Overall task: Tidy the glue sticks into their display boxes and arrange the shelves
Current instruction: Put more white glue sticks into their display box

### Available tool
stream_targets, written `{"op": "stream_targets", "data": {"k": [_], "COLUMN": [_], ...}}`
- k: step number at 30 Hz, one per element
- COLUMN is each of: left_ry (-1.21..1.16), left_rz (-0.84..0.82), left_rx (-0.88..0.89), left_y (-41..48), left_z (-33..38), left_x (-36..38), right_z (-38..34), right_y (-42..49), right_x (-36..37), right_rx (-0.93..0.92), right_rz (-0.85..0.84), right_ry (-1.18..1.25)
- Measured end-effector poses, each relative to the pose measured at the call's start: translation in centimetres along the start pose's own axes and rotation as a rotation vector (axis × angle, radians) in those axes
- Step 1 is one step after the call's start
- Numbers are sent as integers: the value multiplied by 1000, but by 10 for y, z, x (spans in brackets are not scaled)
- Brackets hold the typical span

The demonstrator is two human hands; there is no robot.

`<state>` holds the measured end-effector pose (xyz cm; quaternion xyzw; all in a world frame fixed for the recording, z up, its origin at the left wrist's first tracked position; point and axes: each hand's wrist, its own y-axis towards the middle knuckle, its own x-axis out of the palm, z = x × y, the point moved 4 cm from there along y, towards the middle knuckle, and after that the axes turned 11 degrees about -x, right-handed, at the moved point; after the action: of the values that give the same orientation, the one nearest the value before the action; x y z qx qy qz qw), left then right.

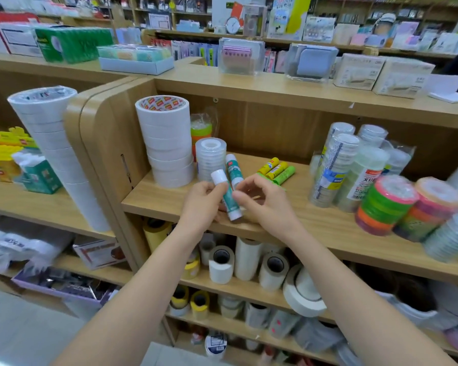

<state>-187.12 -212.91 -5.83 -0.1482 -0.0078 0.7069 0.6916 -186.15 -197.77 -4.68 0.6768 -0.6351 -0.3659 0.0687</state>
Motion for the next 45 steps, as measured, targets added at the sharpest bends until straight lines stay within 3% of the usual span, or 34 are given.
{"op": "stream_targets", "data": {"k": [3, 8, 13, 19, 24, 27, 33, 37, 45], "left_ry": [36, 23, 36, 41, 11, -30, -70, -12, 56], "left_rz": [75, 41, 51, 3, -98, -195, -404, -454, -508], "left_rx": [-25, -65, -80, -77, 10, 48, 87, 129, 562], "left_y": [2, -2, 2, 0, -19, -32, -62, -84, -157], "left_z": [-3, -1, -5, -4, -5, -8, -11, -6, 56], "left_x": [-16, -31, -39, -35, -27, -12, 33, 78, 201], "right_z": [5, 21, 10, 1, -3, -19, -30, -45, -75], "right_y": [18, 39, 30, 17, -12, -33, -85, -116, -190], "right_x": [-4, 25, 14, -1, -11, -19, -40, -88, -232], "right_rx": [-21, 152, 167, 373, 366, 281, 325, 285, 160], "right_rz": [95, -201, -44, -340, -10, 44, 65, 233, 547], "right_ry": [-180, -662, -678, -622, -3, 187, 230, 182, -24]}}
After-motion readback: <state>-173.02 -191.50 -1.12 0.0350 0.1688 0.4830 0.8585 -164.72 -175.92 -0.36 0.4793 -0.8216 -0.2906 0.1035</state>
